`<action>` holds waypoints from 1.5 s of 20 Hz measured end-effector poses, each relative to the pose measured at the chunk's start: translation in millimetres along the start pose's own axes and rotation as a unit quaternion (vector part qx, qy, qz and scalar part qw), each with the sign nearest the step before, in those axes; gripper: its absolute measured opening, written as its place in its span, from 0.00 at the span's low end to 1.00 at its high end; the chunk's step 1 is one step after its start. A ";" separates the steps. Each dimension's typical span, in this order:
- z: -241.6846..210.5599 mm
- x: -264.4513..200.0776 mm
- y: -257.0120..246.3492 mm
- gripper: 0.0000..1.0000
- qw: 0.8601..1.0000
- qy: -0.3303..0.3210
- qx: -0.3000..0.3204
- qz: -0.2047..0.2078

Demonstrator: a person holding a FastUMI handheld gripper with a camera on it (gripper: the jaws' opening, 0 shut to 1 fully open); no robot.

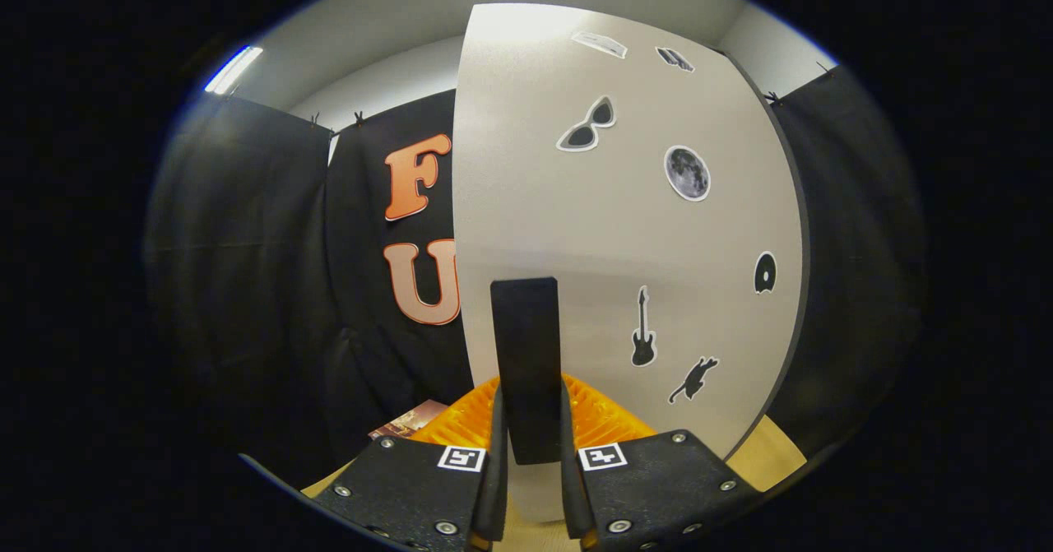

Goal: Open the shoe cabinet door, grab the shoes and put them into the shoe cabinet, then close the shoe cabinet door.

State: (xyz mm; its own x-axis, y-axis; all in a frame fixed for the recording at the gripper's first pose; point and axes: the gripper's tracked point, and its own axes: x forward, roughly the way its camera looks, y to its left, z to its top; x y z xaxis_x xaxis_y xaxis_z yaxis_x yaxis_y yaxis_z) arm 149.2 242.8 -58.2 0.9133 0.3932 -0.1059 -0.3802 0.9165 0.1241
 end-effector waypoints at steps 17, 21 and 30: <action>8.8 -135.0 -133.7 0.11 0.994 -0.029 0.009 -0.107; 7.5 -170.6 -195.1 0.05 0.983 -0.037 0.007 -0.182; 1.1 -214.8 -268.0 0.00 0.962 -0.037 0.019 -0.268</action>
State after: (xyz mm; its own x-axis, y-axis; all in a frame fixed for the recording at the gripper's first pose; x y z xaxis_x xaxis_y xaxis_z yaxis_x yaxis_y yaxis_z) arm 55.0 -87.3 -67.6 0.9851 -0.1439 -0.0939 0.1537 0.9822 0.1080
